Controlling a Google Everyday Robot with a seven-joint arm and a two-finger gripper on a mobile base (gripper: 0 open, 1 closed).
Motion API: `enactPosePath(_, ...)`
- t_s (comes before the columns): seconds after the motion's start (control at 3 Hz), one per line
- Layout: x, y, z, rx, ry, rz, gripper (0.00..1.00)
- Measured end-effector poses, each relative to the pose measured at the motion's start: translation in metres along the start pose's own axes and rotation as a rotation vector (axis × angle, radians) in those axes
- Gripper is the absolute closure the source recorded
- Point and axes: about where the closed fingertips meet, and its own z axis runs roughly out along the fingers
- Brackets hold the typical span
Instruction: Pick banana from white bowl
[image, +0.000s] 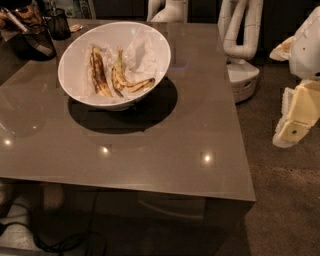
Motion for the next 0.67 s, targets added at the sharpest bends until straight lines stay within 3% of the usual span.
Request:
enactPosePath(0.33, 0.0, 0.0, 0.0, 0.0, 0.0, 0.0, 0.0)
enactPosePath(0.67, -0.046, -0.018, 0.005, -0.014, 0.027, -0.036, 0.0)
